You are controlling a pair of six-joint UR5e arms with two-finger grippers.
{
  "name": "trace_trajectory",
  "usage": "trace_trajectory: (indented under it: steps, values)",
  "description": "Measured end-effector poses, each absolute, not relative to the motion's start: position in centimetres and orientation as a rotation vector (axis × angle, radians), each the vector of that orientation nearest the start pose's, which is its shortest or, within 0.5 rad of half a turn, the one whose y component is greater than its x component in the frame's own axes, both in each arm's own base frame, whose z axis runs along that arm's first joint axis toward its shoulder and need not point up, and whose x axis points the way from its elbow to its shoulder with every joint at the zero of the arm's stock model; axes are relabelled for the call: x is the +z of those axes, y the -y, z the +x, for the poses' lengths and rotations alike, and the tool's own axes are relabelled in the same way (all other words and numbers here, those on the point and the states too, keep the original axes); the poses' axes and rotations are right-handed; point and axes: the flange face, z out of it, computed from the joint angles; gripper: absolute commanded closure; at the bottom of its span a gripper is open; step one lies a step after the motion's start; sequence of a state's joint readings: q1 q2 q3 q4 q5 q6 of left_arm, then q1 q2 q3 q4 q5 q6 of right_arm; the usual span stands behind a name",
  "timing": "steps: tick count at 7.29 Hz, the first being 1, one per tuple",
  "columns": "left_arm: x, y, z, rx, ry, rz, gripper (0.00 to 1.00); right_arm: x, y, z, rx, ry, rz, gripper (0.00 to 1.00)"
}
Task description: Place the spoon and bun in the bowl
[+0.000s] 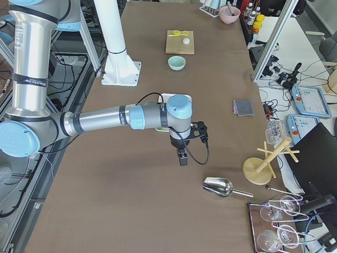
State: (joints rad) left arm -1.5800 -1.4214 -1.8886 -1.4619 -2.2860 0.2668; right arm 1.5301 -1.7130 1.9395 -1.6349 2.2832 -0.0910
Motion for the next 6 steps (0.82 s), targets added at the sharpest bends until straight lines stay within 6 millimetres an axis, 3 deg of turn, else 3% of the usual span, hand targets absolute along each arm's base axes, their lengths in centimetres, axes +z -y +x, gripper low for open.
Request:
trace_trajectory:
  steps: [2,4,6]
  values:
    - [56.3,43.4,-7.2,0.287,-0.695,0.208,0.01,50.7,43.7,5.0,-0.222,0.702,0.289,0.00]
    - [53.7,46.1,-7.1,0.338,-0.676,0.359,0.01,48.1,44.4,3.8,-0.286,0.701,0.402,0.00]
    - [53.8,48.8,-6.8,0.390,-0.687,0.492,0.00,46.0,46.3,-0.8,-0.279,0.741,0.391,0.00]
